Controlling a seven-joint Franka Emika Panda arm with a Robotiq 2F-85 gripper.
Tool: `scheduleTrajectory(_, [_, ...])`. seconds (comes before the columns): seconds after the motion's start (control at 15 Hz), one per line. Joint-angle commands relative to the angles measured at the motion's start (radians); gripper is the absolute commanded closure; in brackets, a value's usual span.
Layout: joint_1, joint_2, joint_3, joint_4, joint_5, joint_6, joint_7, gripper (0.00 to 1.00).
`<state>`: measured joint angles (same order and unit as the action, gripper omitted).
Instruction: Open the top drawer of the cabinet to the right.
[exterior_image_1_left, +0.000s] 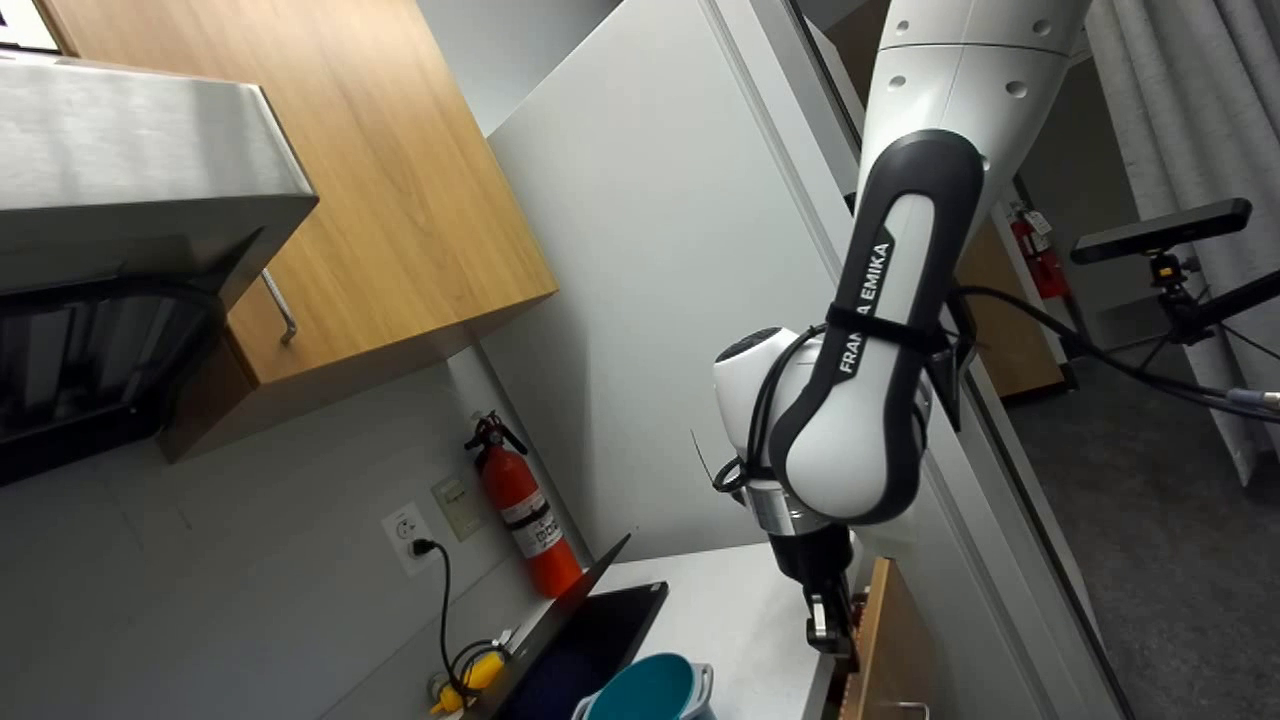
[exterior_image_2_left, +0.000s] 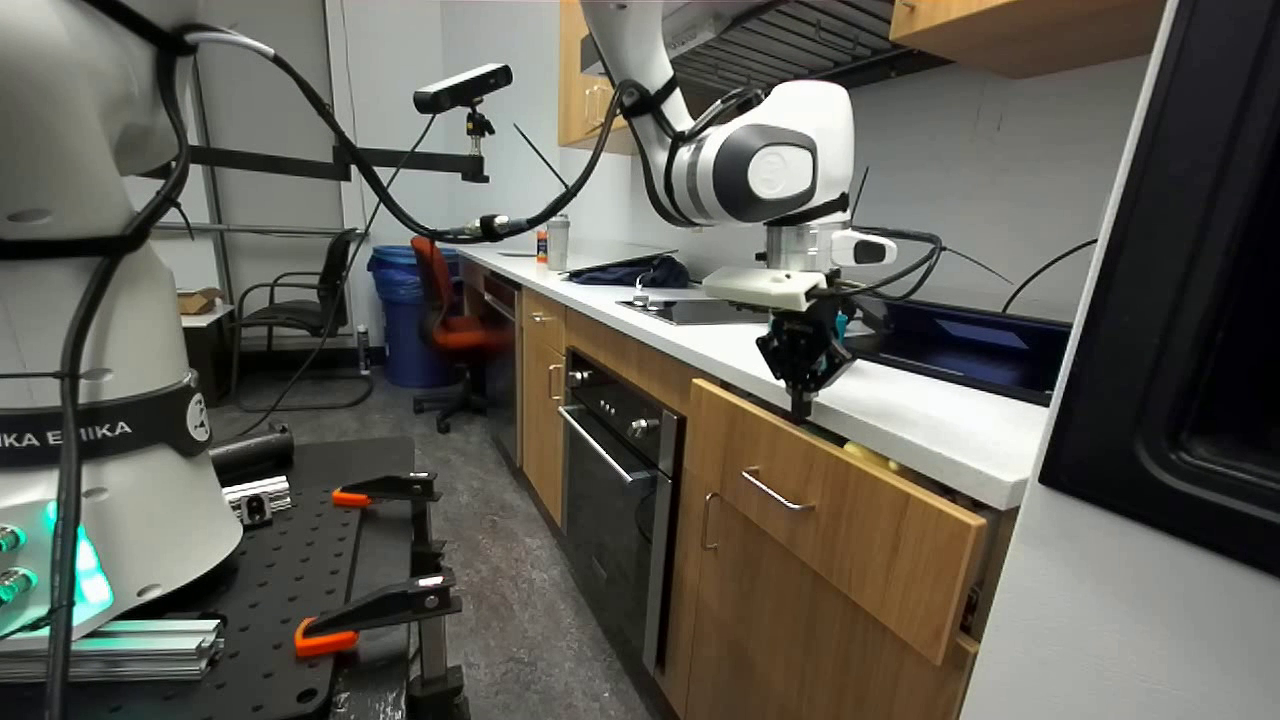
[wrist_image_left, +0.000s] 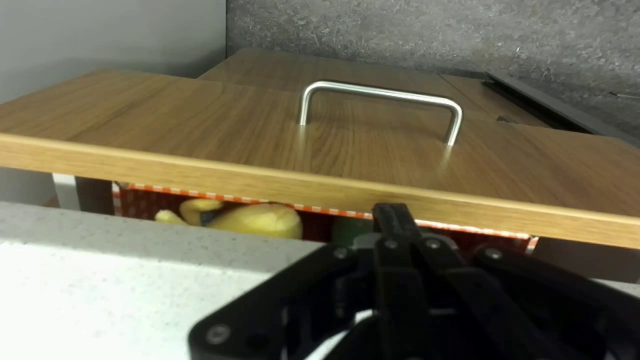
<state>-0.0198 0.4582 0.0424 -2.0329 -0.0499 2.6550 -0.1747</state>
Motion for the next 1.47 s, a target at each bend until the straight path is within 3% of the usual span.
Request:
scheduleTrajectory(0.0, [-0.006,0.038,-0.003,0.047,-0.009,0.024,-0.016,1.00])
scheduleTrajectory(0.93, [-0.013,0.116,-0.014,0.139,-0.008,-0.017,-0.012,1.00])
scheduleTrajectory(1.4, [-0.022,0.123,-0.021,0.160,0.005,-0.103,0.000,1.00])
